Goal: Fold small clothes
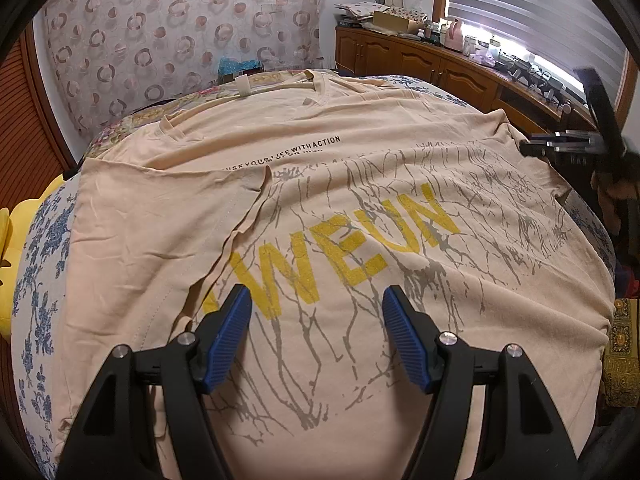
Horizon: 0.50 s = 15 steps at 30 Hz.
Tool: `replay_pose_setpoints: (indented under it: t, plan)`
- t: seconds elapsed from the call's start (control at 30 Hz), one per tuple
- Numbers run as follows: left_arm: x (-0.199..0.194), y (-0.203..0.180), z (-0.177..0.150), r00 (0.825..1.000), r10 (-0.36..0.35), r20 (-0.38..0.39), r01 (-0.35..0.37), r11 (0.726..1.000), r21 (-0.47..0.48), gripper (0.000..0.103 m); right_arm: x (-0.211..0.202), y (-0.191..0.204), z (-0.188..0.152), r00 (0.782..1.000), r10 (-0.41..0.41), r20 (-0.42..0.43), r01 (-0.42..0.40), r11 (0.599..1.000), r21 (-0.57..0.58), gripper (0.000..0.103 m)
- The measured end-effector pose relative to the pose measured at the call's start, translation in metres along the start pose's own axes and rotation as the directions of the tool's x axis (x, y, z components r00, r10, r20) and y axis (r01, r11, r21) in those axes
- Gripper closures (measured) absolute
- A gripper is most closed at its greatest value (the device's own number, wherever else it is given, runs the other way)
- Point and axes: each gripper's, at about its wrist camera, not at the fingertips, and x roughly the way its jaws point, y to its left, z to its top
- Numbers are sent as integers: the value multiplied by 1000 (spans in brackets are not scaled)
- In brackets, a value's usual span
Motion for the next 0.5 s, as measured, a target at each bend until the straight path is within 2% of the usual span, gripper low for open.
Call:
replay_pose_setpoints:
  t: [0.1, 0.17, 0.23, 0.33, 0.5]
  plan:
    - [0, 0, -1, 1000, 0, 0, 0, 1000, 0, 34, 2, -6, -7, 1000, 20, 10, -21, 999, 36, 60]
    - [0, 0, 0, 1000, 0, 0, 0, 1000, 0, 34, 0, -7, -7, 998, 66, 15, -67, 997, 42, 94]
    - [0, 0, 0, 1000, -1, 0, 1, 1000, 0, 34, -4, -4, -4, 996, 82, 25, -83, 996, 32, 100]
    - [0, 0, 0, 1000, -1, 0, 1, 1000, -1, 34, -25, 12, 11, 981, 171, 86, -172, 985, 4, 100]
    - [0, 1, 0, 1000, -1, 0, 1, 1000, -1, 34, -66, 60, 43, 939, 298, 175, -286, 954, -87, 101]
